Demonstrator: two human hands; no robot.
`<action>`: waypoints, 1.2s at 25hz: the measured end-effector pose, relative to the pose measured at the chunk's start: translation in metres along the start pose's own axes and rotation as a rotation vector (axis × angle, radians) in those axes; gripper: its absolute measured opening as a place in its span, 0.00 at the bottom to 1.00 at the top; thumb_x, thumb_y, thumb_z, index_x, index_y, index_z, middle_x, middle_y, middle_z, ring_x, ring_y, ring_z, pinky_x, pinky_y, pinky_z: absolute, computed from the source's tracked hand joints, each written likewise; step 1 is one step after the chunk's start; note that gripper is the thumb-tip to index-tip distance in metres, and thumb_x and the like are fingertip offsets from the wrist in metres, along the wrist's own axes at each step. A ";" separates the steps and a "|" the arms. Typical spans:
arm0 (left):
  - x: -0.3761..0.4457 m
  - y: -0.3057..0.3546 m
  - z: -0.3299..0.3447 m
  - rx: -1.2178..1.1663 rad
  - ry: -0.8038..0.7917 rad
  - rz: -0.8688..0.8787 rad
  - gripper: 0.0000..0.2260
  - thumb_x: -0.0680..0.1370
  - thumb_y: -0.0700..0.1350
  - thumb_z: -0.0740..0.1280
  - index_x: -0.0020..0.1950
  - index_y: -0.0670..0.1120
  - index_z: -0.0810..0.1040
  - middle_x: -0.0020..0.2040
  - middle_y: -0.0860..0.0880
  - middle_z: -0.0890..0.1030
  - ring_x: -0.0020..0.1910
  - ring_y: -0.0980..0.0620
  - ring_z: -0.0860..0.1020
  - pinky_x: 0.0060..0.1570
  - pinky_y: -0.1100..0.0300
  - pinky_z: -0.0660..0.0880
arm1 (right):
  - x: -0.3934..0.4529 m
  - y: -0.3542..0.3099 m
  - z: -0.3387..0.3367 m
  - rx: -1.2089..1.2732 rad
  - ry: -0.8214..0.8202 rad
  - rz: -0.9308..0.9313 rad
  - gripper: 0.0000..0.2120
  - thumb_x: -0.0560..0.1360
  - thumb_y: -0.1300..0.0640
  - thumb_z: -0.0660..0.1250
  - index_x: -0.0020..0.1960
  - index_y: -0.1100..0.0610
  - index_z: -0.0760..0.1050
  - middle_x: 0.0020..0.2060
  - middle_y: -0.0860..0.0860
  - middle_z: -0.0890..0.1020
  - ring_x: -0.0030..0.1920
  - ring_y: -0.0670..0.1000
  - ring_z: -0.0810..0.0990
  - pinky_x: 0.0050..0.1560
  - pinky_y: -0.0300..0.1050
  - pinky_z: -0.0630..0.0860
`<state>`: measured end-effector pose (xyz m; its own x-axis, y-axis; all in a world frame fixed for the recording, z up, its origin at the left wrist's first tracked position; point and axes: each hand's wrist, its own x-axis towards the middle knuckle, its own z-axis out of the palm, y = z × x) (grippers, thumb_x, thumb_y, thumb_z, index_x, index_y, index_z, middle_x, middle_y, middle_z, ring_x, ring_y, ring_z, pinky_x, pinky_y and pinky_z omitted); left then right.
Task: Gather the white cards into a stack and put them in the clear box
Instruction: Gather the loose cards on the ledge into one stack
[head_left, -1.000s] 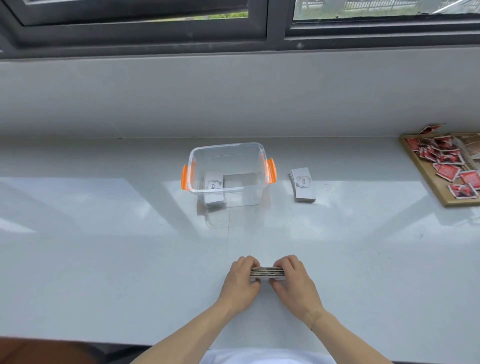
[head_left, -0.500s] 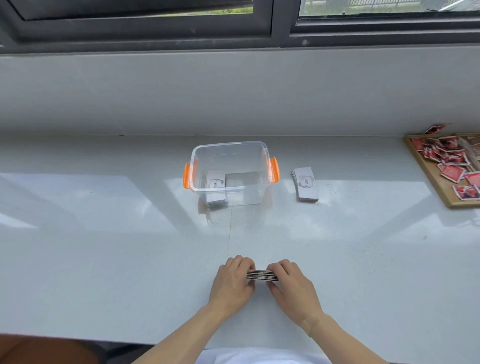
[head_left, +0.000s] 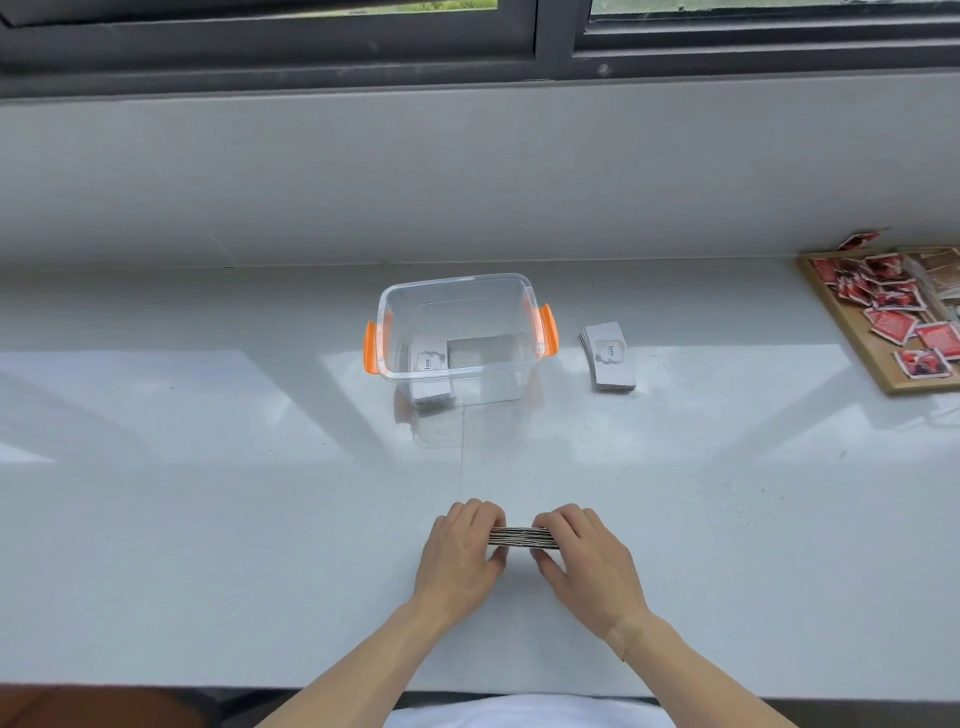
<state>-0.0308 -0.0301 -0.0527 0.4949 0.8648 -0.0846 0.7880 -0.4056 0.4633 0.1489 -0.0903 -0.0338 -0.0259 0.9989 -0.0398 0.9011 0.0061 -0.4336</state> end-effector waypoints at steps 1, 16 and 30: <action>-0.001 -0.003 0.000 0.015 -0.031 -0.005 0.07 0.73 0.46 0.66 0.49 0.50 0.71 0.46 0.54 0.75 0.46 0.50 0.71 0.43 0.57 0.67 | -0.003 -0.003 0.004 -0.013 -0.025 0.015 0.08 0.73 0.53 0.69 0.51 0.49 0.74 0.45 0.44 0.77 0.44 0.49 0.75 0.30 0.44 0.74; 0.009 -0.011 -0.009 0.072 -0.227 0.074 0.09 0.75 0.43 0.61 0.55 0.49 0.68 0.53 0.50 0.75 0.53 0.46 0.71 0.50 0.52 0.67 | -0.007 -0.016 0.007 -0.163 -0.063 0.079 0.20 0.73 0.46 0.64 0.64 0.48 0.69 0.55 0.45 0.76 0.56 0.52 0.73 0.53 0.47 0.73; 0.085 0.054 -0.035 -0.837 -0.328 -0.498 0.17 0.71 0.43 0.73 0.56 0.52 0.72 0.47 0.46 0.79 0.43 0.51 0.79 0.46 0.54 0.77 | 0.031 0.063 -0.063 0.971 -0.135 0.585 0.08 0.71 0.54 0.74 0.47 0.50 0.76 0.42 0.50 0.81 0.34 0.47 0.78 0.34 0.40 0.72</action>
<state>0.0409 0.0324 -0.0038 0.3566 0.7041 -0.6141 0.4852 0.4221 0.7658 0.2322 -0.0560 -0.0055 0.1887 0.8230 -0.5358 0.0759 -0.5562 -0.8276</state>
